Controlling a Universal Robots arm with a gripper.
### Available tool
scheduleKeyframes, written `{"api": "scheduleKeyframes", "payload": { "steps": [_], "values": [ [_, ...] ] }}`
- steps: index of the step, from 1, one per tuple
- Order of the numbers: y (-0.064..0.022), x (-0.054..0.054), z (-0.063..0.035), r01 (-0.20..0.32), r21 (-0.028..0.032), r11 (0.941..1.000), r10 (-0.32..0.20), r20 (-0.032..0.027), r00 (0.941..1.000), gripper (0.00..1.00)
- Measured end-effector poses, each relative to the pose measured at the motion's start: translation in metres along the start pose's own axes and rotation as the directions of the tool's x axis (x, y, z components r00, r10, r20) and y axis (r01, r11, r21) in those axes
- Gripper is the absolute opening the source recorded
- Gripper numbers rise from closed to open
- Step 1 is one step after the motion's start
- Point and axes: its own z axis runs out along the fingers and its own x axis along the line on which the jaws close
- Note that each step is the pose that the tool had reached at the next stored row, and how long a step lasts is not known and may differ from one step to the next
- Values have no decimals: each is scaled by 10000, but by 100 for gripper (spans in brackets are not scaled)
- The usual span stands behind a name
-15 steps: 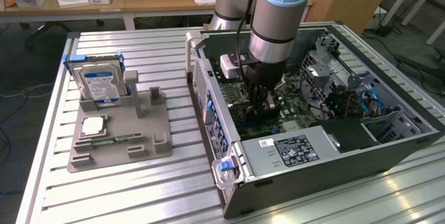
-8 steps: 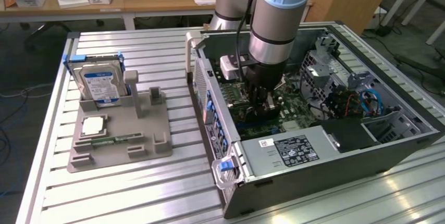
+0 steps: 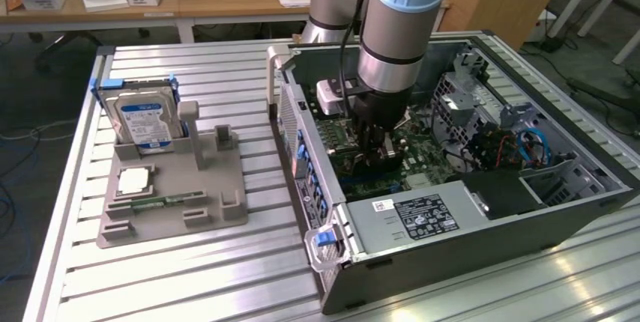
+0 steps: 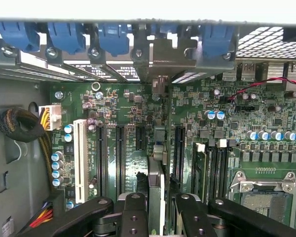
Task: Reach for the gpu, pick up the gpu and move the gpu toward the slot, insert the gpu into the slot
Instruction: 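Insert the gpu into the slot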
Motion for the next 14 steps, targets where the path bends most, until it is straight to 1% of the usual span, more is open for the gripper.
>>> {"api": "scheduleKeyframes", "payload": {
  "steps": [4, 14],
  "values": [
    [0, 0, -21, -1, -2, 10000, 1, -3, 10000, 26],
    [-1, -6, -25, 0, -2, 10000, 0, -4, 10000, 26]
  ]
}}
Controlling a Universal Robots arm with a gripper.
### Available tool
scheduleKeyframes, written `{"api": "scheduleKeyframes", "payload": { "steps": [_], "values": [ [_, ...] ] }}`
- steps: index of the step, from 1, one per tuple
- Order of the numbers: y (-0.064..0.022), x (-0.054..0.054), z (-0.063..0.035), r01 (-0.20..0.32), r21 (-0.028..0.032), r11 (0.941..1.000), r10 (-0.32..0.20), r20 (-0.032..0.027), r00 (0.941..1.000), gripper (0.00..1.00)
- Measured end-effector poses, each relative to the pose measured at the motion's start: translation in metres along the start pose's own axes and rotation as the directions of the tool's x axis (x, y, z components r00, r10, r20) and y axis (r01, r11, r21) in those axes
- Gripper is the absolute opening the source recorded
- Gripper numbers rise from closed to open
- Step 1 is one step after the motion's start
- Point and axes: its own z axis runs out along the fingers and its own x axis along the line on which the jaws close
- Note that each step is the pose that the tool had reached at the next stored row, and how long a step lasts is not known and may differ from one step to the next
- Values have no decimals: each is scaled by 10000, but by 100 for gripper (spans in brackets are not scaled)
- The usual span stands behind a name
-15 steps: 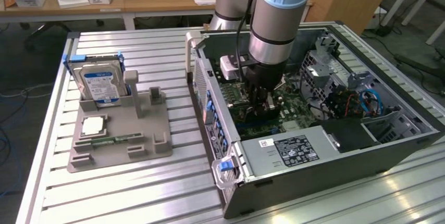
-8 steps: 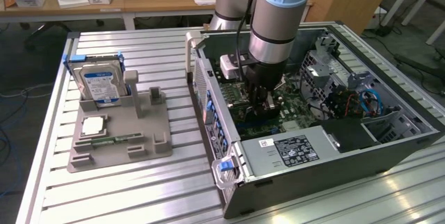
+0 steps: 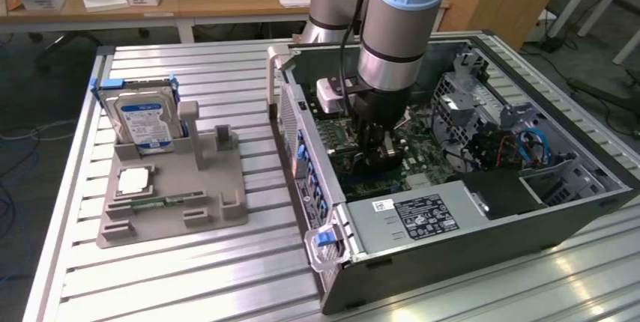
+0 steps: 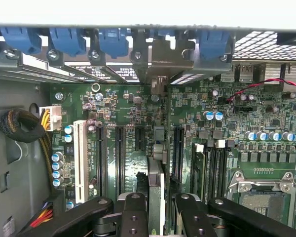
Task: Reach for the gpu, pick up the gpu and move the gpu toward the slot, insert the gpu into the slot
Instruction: 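Insert the gpu into the slot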
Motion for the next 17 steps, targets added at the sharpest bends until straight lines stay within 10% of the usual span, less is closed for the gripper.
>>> {"api": "scheduleKeyframes", "payload": {
  "steps": [17],
  "values": [
    [-3, 0, -28, 0, -1, 10000, 0, -1, 10000, 26]
  ]
}}
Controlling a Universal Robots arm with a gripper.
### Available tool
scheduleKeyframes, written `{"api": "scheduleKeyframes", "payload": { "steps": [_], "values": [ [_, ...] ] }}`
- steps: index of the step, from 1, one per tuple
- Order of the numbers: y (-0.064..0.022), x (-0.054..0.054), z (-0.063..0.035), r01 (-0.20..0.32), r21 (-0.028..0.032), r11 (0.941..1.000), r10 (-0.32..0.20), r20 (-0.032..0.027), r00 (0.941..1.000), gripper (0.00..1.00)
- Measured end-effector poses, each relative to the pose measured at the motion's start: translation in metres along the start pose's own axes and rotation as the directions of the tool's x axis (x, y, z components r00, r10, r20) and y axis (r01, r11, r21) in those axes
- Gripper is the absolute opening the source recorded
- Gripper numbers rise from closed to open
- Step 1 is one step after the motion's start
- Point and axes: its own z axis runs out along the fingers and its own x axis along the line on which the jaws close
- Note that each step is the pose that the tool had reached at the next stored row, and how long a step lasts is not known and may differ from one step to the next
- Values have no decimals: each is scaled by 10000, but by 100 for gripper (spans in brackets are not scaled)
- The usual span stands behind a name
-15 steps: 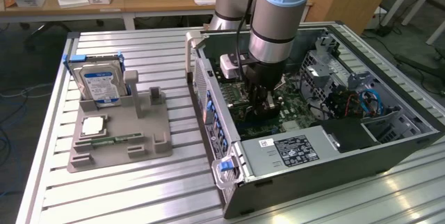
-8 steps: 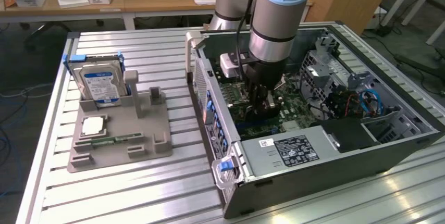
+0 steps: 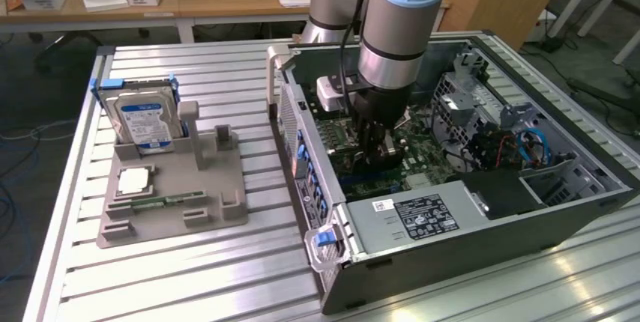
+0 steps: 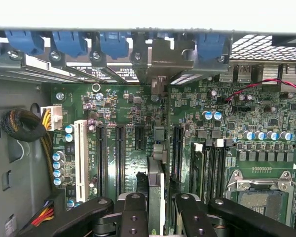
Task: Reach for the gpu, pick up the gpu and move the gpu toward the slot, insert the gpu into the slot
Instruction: 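Insert the gpu into the slot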
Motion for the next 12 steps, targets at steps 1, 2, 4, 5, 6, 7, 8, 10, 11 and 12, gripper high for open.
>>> {"api": "scheduleKeyframes", "payload": {
  "steps": [1, 2, 4, 5, 6, 7, 8, 10, 11, 12],
  "values": [
    [-1, -3, -1, 1, -1, 10000, -1, 1, 10000, 26],
    [-1, -4, -1, 1, -1, 10000, -1, 5, 10000, 26],
    [0, -4, 0, 1, -1, 10000, -1, 7, 10000, 26],
    [0, -4, 0, 0, 0, 10000, 0, 7, 10000, 26],
    [0, -4, 1, -1, 0, 10000, 1, 7, 10000, 26],
    [0, -5, 1, -1, 0, 10000, 1, 8, 10000, 26],
    [0, -5, 8, 0, 0, 10000, 0, 9, 10000, 26],
    [1, -4, 18, 0, -1, 10000, 0, 8, 10000, 26],
    [1, -4, 20, 0, -1, 10000, 0, 7, 10000, 26],
    [1, -4, 22, 0, -1, 10000, 0, 8, 10000, 26]
  ]
}}
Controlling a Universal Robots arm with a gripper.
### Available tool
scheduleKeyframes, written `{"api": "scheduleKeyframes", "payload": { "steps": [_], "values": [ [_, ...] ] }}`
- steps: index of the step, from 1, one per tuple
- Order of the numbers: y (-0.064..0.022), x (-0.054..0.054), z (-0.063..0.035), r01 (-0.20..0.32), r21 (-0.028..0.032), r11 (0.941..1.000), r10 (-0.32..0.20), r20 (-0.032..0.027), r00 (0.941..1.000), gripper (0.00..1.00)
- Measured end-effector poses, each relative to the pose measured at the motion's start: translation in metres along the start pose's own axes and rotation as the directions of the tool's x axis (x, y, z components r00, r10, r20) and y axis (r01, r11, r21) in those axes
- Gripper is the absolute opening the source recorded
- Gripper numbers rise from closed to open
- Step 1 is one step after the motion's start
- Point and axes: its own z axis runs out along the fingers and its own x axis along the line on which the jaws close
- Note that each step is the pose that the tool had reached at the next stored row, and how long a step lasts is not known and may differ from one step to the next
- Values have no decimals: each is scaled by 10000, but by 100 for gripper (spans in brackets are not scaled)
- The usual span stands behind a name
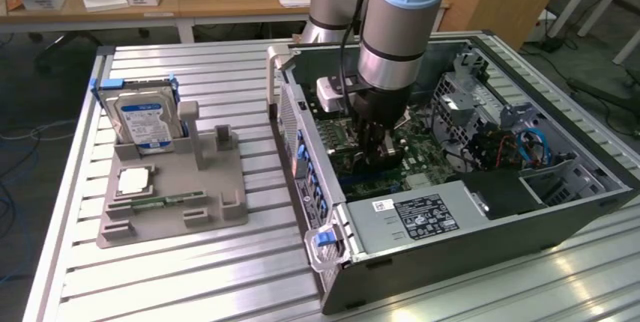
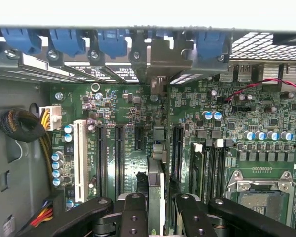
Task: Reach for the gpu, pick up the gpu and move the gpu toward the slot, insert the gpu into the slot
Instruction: 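Insert the gpu into the slot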
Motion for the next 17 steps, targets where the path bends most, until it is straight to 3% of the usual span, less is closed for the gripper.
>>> {"api": "scheduleKeyframes", "payload": {
  "steps": [17],
  "values": [
    [-2, 4, -52, -11, 1, 10000, 11, 8, 10000, 26]
  ]
}}
